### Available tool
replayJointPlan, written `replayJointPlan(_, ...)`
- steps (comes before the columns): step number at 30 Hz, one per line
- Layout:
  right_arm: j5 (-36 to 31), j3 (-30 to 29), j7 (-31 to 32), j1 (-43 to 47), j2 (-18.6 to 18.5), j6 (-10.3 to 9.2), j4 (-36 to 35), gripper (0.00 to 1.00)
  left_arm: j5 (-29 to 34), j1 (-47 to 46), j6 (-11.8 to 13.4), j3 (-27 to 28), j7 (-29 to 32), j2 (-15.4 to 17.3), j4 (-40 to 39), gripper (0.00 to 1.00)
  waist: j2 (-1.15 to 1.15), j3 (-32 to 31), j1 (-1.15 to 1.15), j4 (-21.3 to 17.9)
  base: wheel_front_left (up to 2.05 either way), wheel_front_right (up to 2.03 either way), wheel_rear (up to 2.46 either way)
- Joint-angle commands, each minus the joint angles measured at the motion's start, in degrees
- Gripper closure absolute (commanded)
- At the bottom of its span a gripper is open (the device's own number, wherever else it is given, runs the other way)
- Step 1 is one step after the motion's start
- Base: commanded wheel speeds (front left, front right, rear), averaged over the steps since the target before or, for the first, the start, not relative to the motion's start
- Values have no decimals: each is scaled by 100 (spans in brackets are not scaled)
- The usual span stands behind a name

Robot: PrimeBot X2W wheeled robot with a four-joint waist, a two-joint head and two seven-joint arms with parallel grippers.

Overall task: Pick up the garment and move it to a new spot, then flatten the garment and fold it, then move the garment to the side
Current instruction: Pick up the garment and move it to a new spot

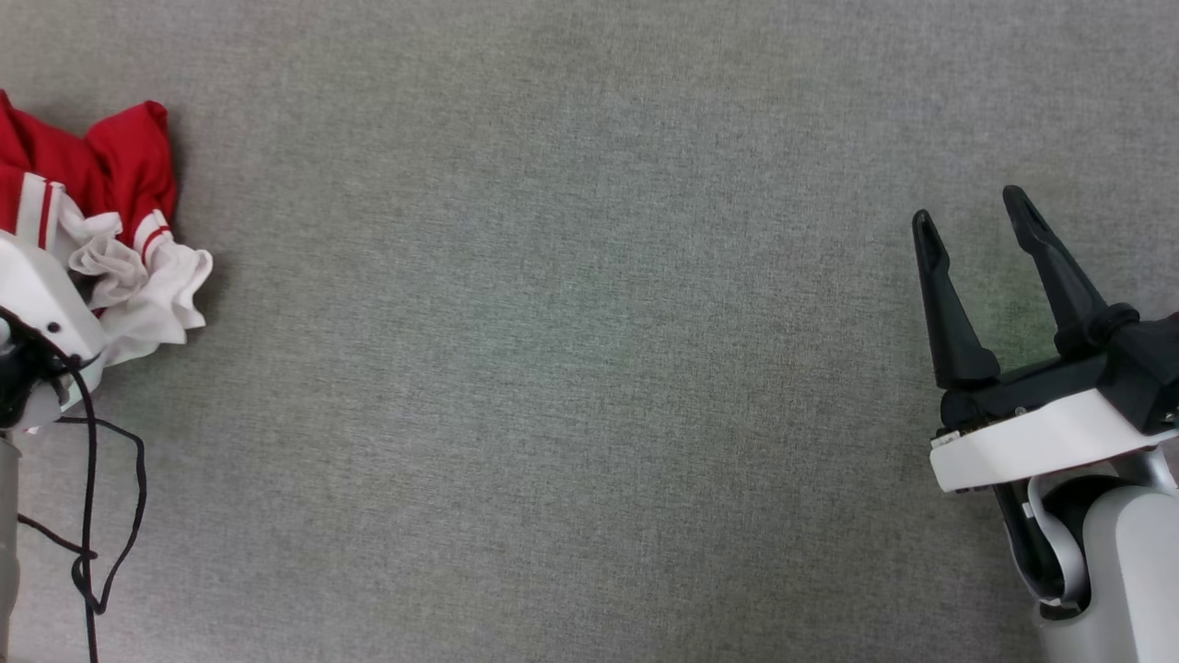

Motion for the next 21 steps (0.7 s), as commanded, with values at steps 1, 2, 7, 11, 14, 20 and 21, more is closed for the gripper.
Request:
replayJointPlan(1, -2, -13, -36, 8, 17, 0, 22, 0, 121, 100, 85, -84, -191, -79, 88, 100, 0, -144, -1, 36, 0, 0, 0)
replayJointPlan(2, -3, -8, -52, 31, 31, 0, 27, 0, 177, 56, 105, -90, -346, -43, 51, 100, 0, -212, -1, 47, 0, 0, 0)
replayJointPlan(7, -16, -56, -119, 187, 123, 0, 126, 0, 478, -193, 257, -88, -1371, 24, -122, 100, 0, -655, -1, 122, 0, 0, 0)
replayJointPlan(11, -4, -103, -186, 304, 225, 0, 214, 0, 636, -252, 240, -75, -2199, 32, -231, 100, 0, -1058, -1, 132, 0, 0, 0)
replayJointPlan(14, 21, -193, -256, 440, 312, -1, 296, 0, 773, -262, 257, -89, -2810, 63, -303, 100, 0, -1403, -1, 116, 0, 0, 0)
replayJointPlan(20, 11, -389, -295, 757, 466, 0, 331, 0, 962, -173, 442, -124, -3825, -165, -629, 100, 0, -1980, -1, 26, 0, 0, 0)
replayJointPlan(21, 17, -410, -290, 809, 483, 0, 324, 0, 1016, -116, 464, -155, -3939, -185, -707, 100, 0, -2056, -1, -6, 0, 0, 0)
